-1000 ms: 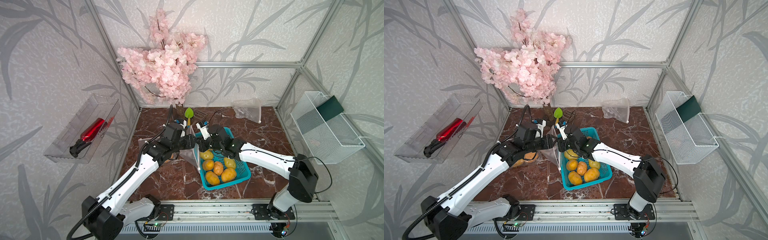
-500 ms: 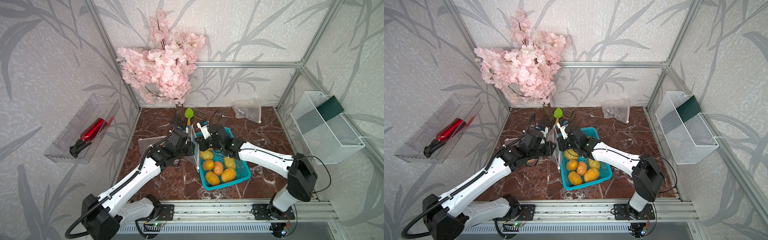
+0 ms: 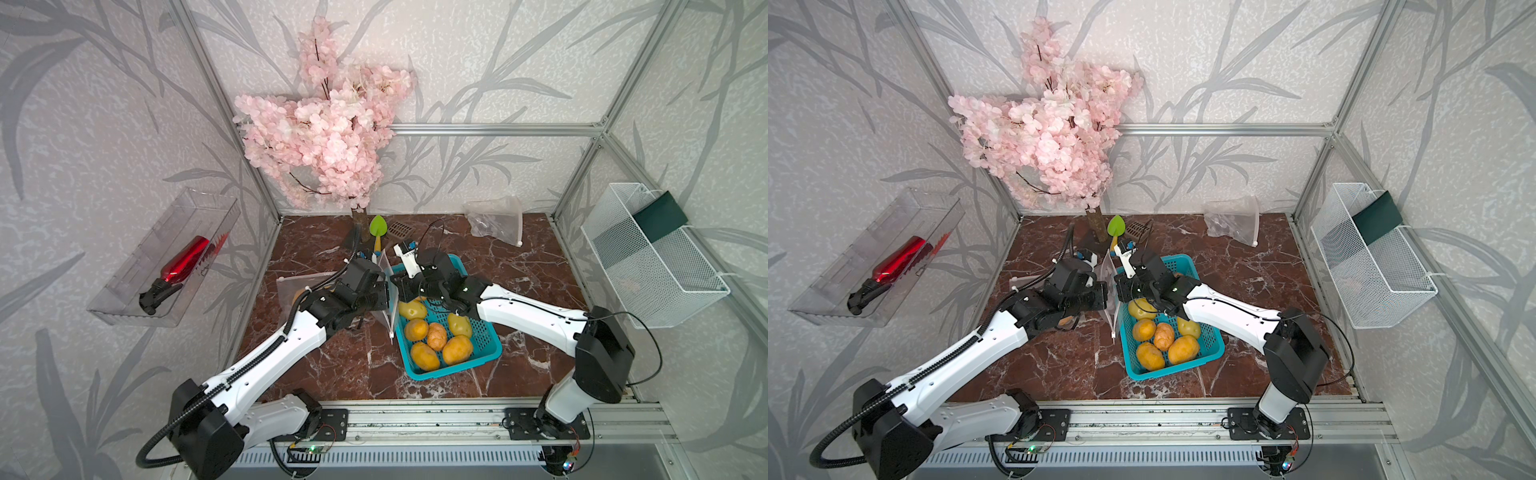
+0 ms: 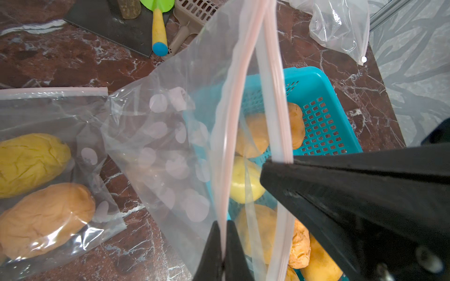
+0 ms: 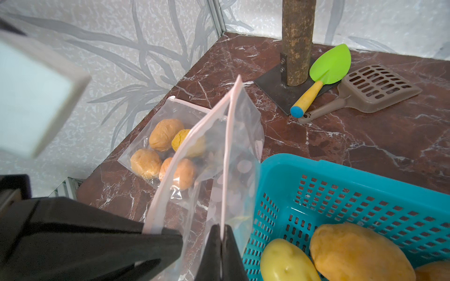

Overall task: Put the potatoes into a zipper bag and zip it
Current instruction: Open the zipper of the food storage bag.

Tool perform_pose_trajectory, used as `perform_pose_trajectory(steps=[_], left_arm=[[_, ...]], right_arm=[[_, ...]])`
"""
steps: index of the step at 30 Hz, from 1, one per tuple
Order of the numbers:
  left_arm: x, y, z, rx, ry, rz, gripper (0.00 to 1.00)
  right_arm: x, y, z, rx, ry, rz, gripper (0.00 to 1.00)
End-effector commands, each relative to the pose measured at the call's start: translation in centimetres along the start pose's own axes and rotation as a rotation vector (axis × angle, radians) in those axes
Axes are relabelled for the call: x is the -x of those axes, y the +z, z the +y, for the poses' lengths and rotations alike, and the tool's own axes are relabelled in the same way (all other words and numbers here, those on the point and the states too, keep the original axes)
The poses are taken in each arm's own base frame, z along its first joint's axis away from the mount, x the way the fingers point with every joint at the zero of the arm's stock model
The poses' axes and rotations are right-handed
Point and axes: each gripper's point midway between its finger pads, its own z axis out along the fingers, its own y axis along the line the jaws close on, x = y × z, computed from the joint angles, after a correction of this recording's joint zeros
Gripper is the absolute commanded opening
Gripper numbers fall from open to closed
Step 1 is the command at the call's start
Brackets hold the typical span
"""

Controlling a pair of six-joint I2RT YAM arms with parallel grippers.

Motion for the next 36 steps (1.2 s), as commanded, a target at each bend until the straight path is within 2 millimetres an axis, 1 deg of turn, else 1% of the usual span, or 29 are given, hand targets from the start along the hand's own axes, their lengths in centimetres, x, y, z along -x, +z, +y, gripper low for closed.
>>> perform_pose_trajectory(steps=[1,3,5,8,9,11,14,16,18,19,20,21,22,23,26,29,30,31,33,35,36], left_arm=[[1.7,-1.7,0.7,0.063,-0.026,-0.053,0.0],[1.8,-2.5,1.8,0.131,-0.042,-0.047,0.0],[2.0,-3.9,3.6,0.244,-0.079,-0.04,0.0],[1.8,-7.2,6.6,0.422,-0.153,-0.024,0.0],[1.7,-8.3,7.3,0.463,-0.174,-0.017,0.0],[1.4,-9.7,7.6,0.484,-0.195,0.002,0.0],[1.7,-10.4,7.2,0.476,-0.153,0.034,0.0],[2.1,-10.3,7.2,0.506,-0.121,0.05,0.0],[2.2,-8.8,6.7,0.503,-0.085,0.083,0.0],[1.7,-7.9,6.4,0.483,-0.097,0.116,0.0],[0.9,-6.8,5.5,0.432,-0.117,0.156,0.0],[0.7,-5.8,4.2,0.354,-0.116,0.176,0.0],[0.5,-5.0,3.6,0.315,-0.117,0.172,0.0],[0.4,-4.3,3.4,0.296,-0.128,0.156,0.0],[0.3,-3.3,3.7,0.281,-0.151,0.12,0.0],[0.3,-3.1,3.8,0.264,-0.149,0.094,0.0],[0.3,-3.2,3.8,0.25,-0.149,0.081,0.0],[0.3,-3.1,3.6,0.222,-0.152,0.063,0.0],[0.4,-3.3,3.0,0.155,-0.153,0.031,0.0],[0.6,-4.0,2.8,0.118,-0.156,-0.003,0.0],[0.8,-4.4,3.1,0.124,-0.158,-0.025,0.0]], right_arm=[[0.4,-1.0,-0.5,-0.028,0.001,-0.019,0.0],[0.1,-1.0,-0.5,-0.03,-0.001,-0.003,0.0],[-0.4,-1.2,-0.8,-0.039,-0.005,0.012,0.0],[-1.3,-1.6,-1.1,-0.049,0.001,0.026,0.0],[-1.7,-1.8,-1.1,-0.042,0.003,0.03,0.0],[-2.4,-2.1,-0.7,-0.022,0.013,0.039,0.0],[-3.6,-2.2,0.2,-0.01,0.006,0.051,0.0],[-4.4,-1.8,0.8,-0.003,0.002,0.065,0.0],[-5.5,-1.0,1.1,-0.003,0.007,0.09,0.0],[-5.9,-0.6,1.1,-0.007,0.008,0.099,0.0],[-6.3,-0.3,0.9,-0.017,0.011,0.108,0.0],[-6.5,0.0,0.8,-0.028,0.016,0.112,0.0],[-6.6,0.1,0.6,-0.034,0.017,0.111,0.0],[-6.5,0.1,0.5,-0.049,0.016,0.109,0.02],[-6.1,-0.4,-0.1,-0.102,0.006,0.104,0.2],[-4.9,-1.1,-1.3,-0.195,0.01,0.087,0.47],[-4.5,-1.5,-1.6,-0.224,0.012,0.096,0.54],[-3.9,-1.9,-1.5,-0.235,0.011,0.104,0.6],[-3.3,-3.0,-1.4,-0.26,0.013,0.134,0.65],[-2.8,-4.9,-1.5,-0.296,0.013,0.165,0.7],[-2.6,-6.2,-1.9,-0.331,0.017,0.179,0.71]])
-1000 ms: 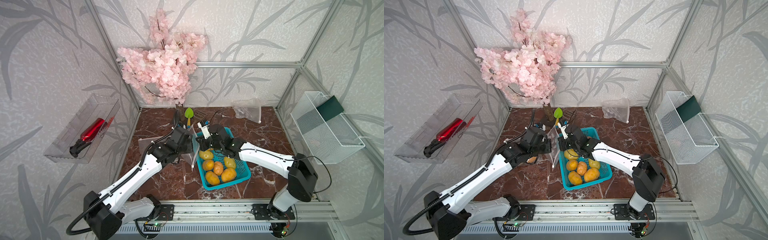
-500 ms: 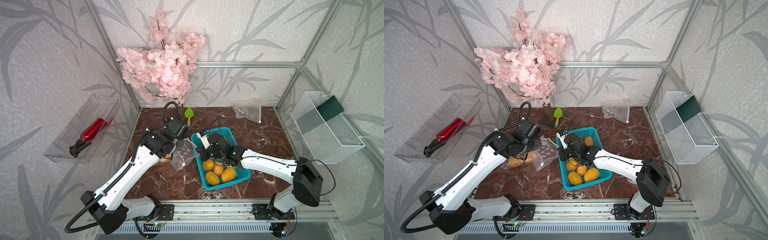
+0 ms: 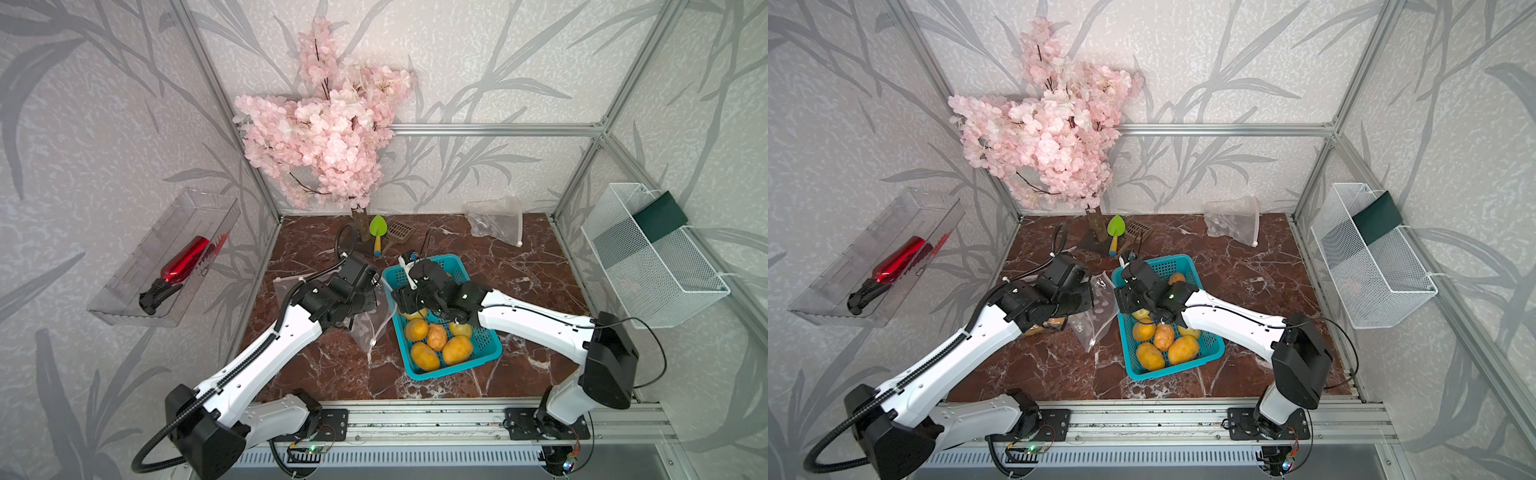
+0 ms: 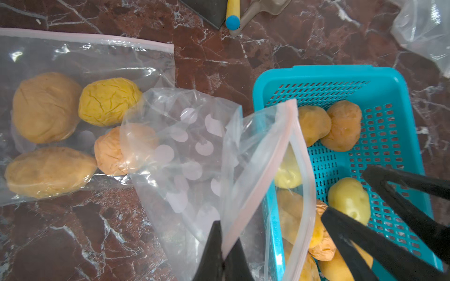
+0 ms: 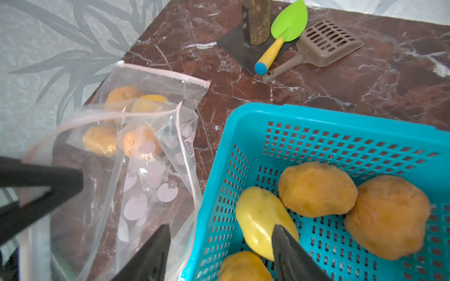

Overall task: Put the potatoes into a zipper bag and zip it
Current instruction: Open the zipper of the food storage bag, then pick up the potato from the basket.

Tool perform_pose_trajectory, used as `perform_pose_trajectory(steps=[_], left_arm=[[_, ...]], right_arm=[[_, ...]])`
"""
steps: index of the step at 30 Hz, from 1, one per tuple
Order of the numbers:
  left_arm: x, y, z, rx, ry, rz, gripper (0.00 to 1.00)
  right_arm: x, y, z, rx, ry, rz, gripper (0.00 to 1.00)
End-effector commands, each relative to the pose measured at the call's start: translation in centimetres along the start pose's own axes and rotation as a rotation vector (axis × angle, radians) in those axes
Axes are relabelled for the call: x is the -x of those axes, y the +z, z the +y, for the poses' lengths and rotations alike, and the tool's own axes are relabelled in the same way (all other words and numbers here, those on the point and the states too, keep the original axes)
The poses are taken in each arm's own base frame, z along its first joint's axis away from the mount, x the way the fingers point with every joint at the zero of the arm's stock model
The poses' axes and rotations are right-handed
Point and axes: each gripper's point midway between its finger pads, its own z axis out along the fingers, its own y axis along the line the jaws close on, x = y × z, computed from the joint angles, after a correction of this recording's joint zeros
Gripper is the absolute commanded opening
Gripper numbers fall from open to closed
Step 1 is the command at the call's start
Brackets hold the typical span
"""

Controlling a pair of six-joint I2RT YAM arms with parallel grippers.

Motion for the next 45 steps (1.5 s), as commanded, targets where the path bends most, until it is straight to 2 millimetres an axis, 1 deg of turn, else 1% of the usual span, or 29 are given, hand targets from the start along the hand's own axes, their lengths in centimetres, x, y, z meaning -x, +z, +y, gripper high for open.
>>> perform_pose_trajectory(steps=[1,3,5,6,8,10,13,14,16,18,19,22,24,25,28,32,36,38,39,45], left_arm=[[1.7,-1.6,-0.5,-0.067,-0.015,-0.103,0.0],[1.9,-1.8,0.2,-0.047,-0.029,-0.127,0.0],[1.7,-1.4,0.1,-0.05,-0.033,-0.12,0.0],[1.5,-1.1,-0.1,-0.055,-0.031,-0.11,0.0],[1.3,-0.5,-0.2,-0.051,-0.03,-0.098,0.0],[1.2,0.0,-0.1,-0.042,-0.027,-0.1,0.0],[1.2,0.6,-0.3,-0.042,-0.022,-0.098,0.0],[1.1,0.9,-0.4,-0.041,-0.02,-0.095,0.0],[1.0,1.4,-0.6,-0.043,-0.013,-0.081,0.0],[0.9,1.7,-0.7,-0.039,-0.007,-0.072,0.0],[0.8,1.7,-0.7,-0.037,-0.007,-0.07,0.0],[0.9,1.6,-0.7,-0.044,-0.005,-0.078,0.0],[0.9,1.6,-0.6,-0.044,-0.002,-0.086,0.0],[1.0,1.6,-0.5,-0.042,0.0,-0.092,0.0],[1.0,1.9,-0.3,-0.025,0.005,-0.097,0.0],[0.7,2.3,-0.7,-0.042,0.01,-0.079,0.0],[0.7,2.4,-0.9,-0.049,0.014,-0.072,0.0],[0.7,2.3,-1.0,-0.054,0.014,-0.073,0.0],[0.6,2.3,-1.0,-0.055,0.013,-0.073,0.0],[0.6,2.2,-1.0,-0.062,0.013,-0.074,0.0]], right_arm=[[-0.4,-4.7,-3.0,-0.163,0.003,0.075,0.72],[0.0,-7.1,-4.2,-0.219,-0.011,0.092,0.77],[0.8,-8.9,-5.6,-0.248,-0.004,0.107,0.79],[1.1,-9.4,-6.3,-0.249,0.009,0.117,0.79],[1.3,-9.5,-7.2,-0.25,0.014,0.113,0.79],[0.5,-8.8,-7.6,-0.255,-0.031,0.12,0.81],[-2.2,-7.0,-7.9,-0.245,-0.082,0.18,0.86],[-2.9,-6.8,-8.0,-0.245,-0.081,0.206,0.86],[-4.2,-7.2,-7.2,-0.193,-0.075,0.277,0.86],[-5.4,-7.4,-7.2,-0.176,-0.074,0.282,0.87],[-6.3,-7.1,-6.9,-0.14,-0.069,0.272,0.87],[-8.2,-6.0,-5.1,-0.009,-0.047,0.29,0.87],[-9.1,-5.4,-4.6,0.015,-0.051,0.328,0.87],[-9.5,-5.0,-4.7,0.01,-0.05,0.35,0.87],[-10.4,-3.9,-4.6,0.016,-0.048,0.381,0.87],[-11.7,-1.8,-3.9,0.038,-0.045,0.45,0.87],[-12.5,0.6,-4.2,0.005,-0.051,0.511,0.86],[-12.5,1.1,-4.0,0.0,-0.061,0.531,0.84],[-13.2,1.9,-4.2,-0.006,-0.061,0.553,0.84],[-14.0,2.9,-4.5,-0.02,-0.066,0.577,0.84]])
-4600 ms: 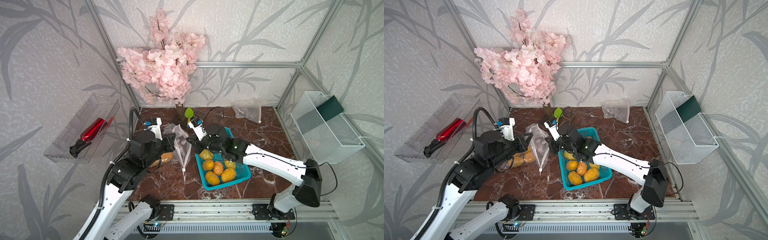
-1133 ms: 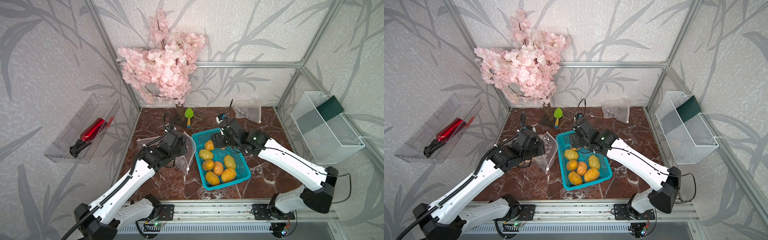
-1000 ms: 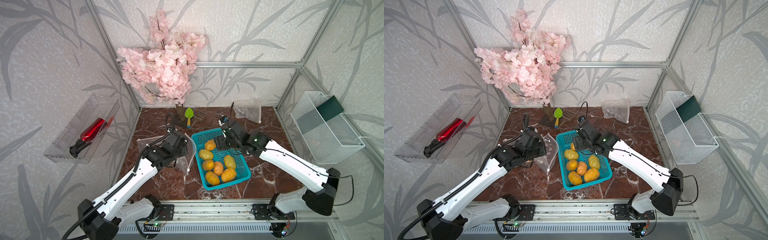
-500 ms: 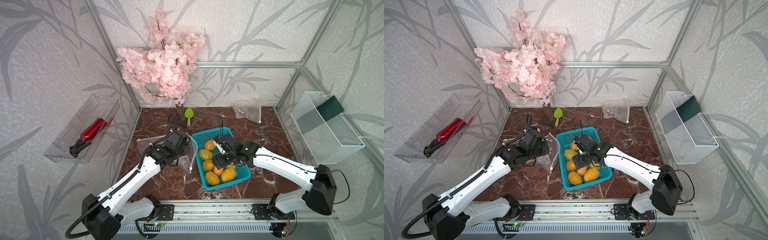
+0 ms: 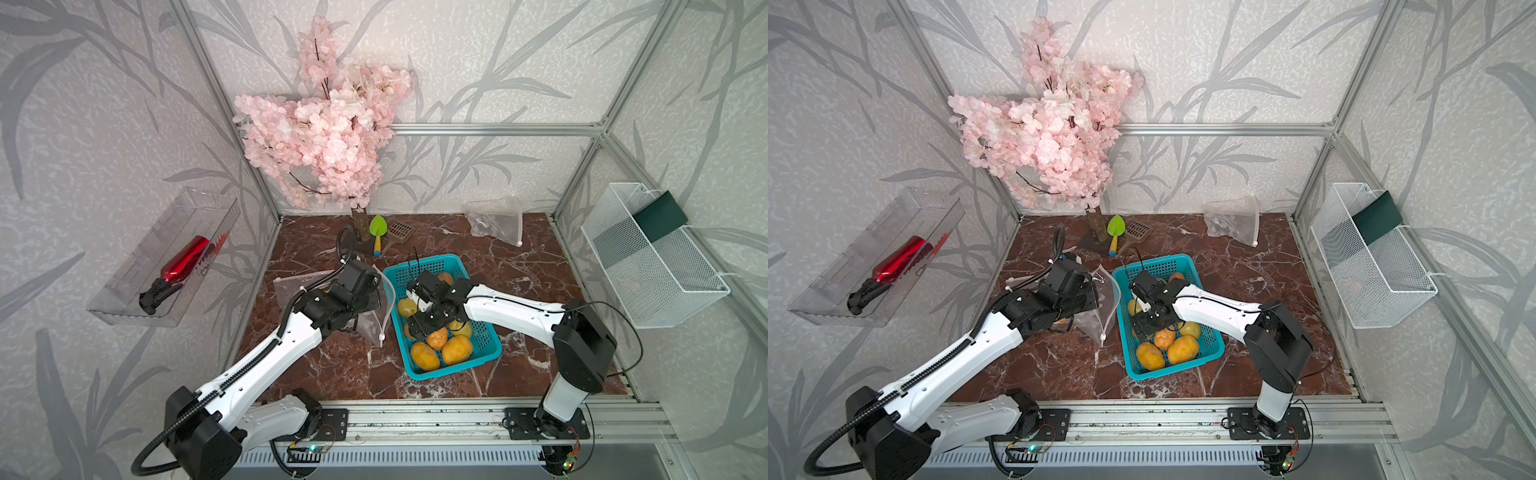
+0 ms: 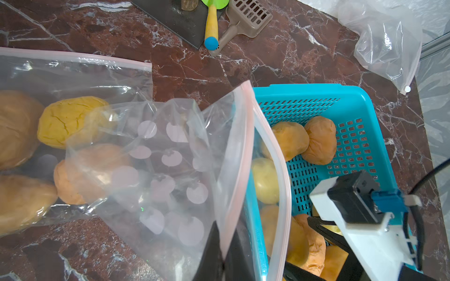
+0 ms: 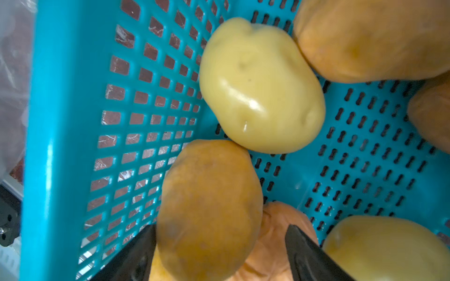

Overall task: Put the potatoes into a zipper bag and zip it
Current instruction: Pick up the potato from the basket.

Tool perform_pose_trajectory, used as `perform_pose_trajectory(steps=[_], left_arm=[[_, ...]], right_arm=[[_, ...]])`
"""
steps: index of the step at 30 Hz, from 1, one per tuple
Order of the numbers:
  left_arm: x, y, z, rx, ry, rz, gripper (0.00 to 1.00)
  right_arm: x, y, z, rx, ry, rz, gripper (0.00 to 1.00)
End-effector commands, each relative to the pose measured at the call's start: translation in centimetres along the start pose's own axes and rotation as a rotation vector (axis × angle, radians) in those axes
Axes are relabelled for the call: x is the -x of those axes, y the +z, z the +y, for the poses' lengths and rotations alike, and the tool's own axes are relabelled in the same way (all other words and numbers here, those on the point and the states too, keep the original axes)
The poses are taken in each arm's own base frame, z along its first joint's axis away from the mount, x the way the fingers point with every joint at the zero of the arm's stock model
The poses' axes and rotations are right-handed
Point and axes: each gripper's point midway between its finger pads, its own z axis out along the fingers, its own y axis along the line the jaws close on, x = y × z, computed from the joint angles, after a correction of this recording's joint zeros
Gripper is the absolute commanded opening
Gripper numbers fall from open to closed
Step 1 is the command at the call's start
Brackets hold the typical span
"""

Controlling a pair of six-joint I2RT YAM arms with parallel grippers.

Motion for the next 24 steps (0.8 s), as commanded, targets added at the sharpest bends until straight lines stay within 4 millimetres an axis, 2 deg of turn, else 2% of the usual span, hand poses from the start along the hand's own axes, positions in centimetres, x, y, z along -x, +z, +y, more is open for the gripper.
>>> perform_pose_trajectory(steps=[1,5,11,16,17,24], left_arm=[[0.2,-0.1,0.1,-0.004,0.007,-0.011,0.0],[0.2,-0.1,0.0,-0.008,0.008,-0.012,0.0],[-0.3,0.2,-1.0,-0.068,0.018,0.01,0.0],[-0.8,0.4,-2.1,-0.114,0.033,0.036,0.0],[-0.8,0.4,-2.3,-0.123,0.036,0.037,0.0],[-1.2,0.0,-3.3,-0.181,0.048,0.045,0.0]], right_arm=[[0.2,0.6,0.1,-0.004,-0.009,0.017,0.84],[0.1,1.3,0.2,-0.002,-0.001,0.04,0.8],[0.3,0.2,-0.5,-0.04,-0.002,0.006,0.49],[0.5,-1.3,-1.0,-0.061,-0.004,-0.046,0.38],[0.9,-2.4,-0.9,-0.055,-0.005,-0.08,0.37],[1.6,-6.8,-0.4,-0.011,-0.025,-0.236,0.28]])
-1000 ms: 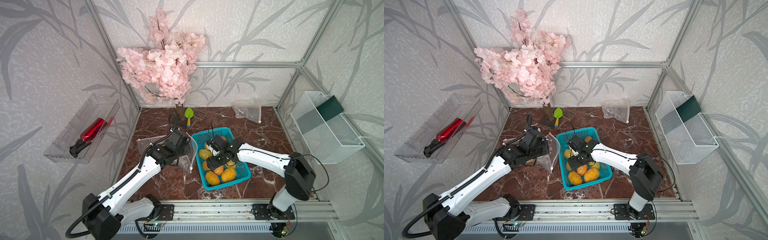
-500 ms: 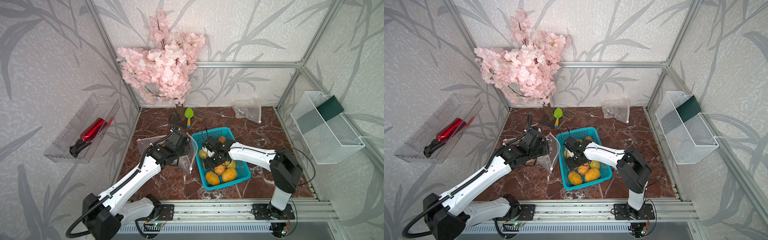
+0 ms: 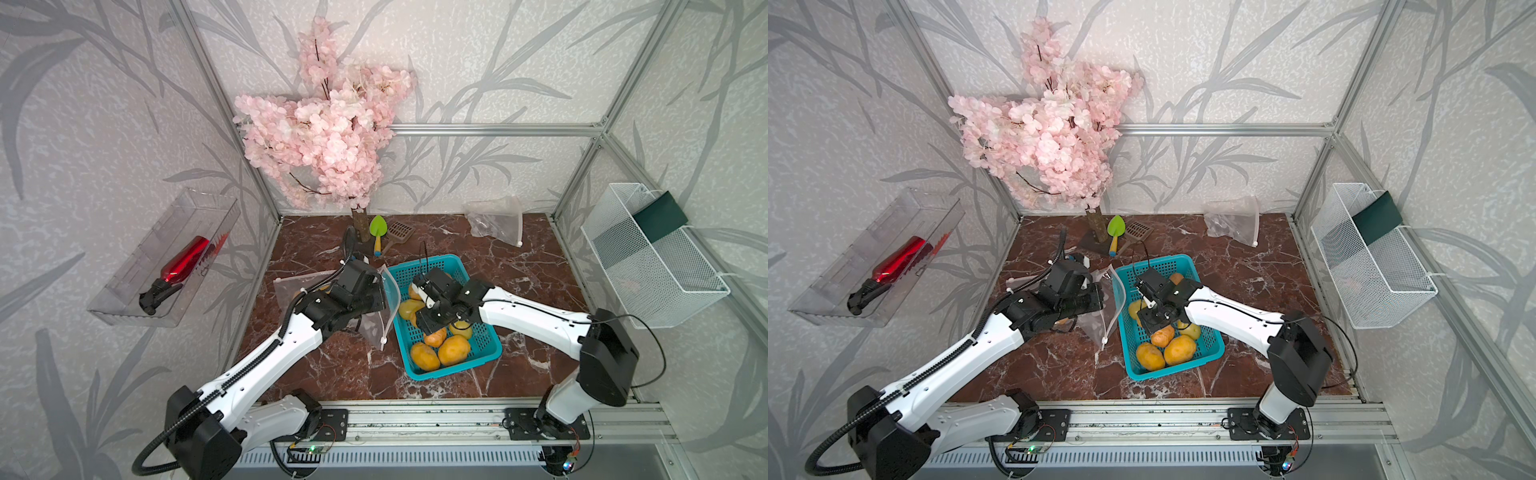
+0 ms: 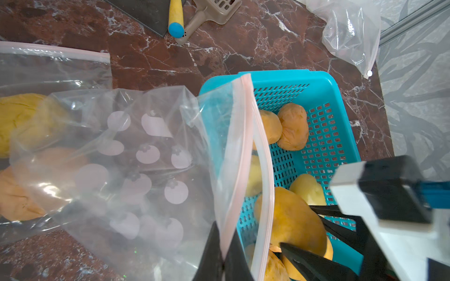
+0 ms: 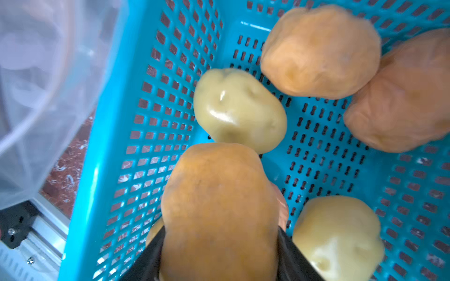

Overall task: Put the potatoes into a zipper bag and zip it
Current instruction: Pick up the potato from the basket, then place the potato into the zipper food storage bag.

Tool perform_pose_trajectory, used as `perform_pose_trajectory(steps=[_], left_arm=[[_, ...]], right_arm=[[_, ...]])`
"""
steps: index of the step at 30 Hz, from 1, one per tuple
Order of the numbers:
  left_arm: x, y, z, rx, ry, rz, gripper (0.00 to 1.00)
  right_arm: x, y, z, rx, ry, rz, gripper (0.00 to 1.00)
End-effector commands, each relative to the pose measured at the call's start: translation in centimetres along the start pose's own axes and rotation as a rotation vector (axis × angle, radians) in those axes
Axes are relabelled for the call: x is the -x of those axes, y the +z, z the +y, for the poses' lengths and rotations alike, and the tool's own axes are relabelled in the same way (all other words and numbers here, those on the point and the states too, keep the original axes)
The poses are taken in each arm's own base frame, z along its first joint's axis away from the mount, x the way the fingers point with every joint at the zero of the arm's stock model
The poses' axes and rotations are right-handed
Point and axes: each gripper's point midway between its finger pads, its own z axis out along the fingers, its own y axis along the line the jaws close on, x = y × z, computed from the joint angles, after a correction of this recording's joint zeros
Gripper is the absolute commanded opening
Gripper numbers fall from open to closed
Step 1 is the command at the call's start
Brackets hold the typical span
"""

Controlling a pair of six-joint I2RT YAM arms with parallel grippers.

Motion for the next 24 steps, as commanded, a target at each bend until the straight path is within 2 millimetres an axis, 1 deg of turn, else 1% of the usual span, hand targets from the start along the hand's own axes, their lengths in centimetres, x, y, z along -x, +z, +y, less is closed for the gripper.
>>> perform_pose_trajectory(steps=[1,3,7,11,13,15,17,19,22,24], left_arm=[[-0.2,-0.2,-1.0,-0.053,0.025,0.0,0.0],[-0.3,-0.2,-1.5,-0.077,0.034,0.003,0.0],[-0.5,-0.2,-2.5,-0.118,0.058,-0.001,0.0],[-0.6,-0.3,-2.9,-0.14,0.07,-0.006,0.0],[-0.5,-0.6,-3.2,-0.159,0.07,-0.019,0.0],[-0.5,-0.7,-3.1,-0.155,0.069,-0.028,0.0],[-0.4,-0.8,-2.8,-0.143,0.065,-0.038,0.0],[-0.3,-1.0,-2.6,-0.14,0.063,-0.046,0.0],[-0.2,-1.1,-2.5,-0.137,0.063,-0.055,0.0],[-0.2,-1.2,-2.6,-0.142,0.062,-0.056,0.0]], right_arm=[[1.1,-2.5,0.1,0.019,-0.019,-0.11,0.27],[1.5,-3.8,0.4,0.048,-0.03,-0.166,0.25],[2.1,-6.6,2.6,0.175,-0.062,-0.276,0.24],[2.7,-9.3,4.7,0.266,-0.101,-0.394,0.23],[3.5,-10.4,5.7,0.298,-0.126,-0.449,0.23],[4.6,-11.0,6.4,0.315,-0.13,-0.468,0.22],[5.7,-10.7,6.7,0.312,-0.109,-0.467,0.2],[6.5,-9.4,6.6,0.287,-0.068,-0.449,0.19],[6.5,-7.2,6.9,0.291,-0.056,-0.405,0.19],[6.6,-6.4,7.2,0.298,-0.062,-0.391,0.19]])
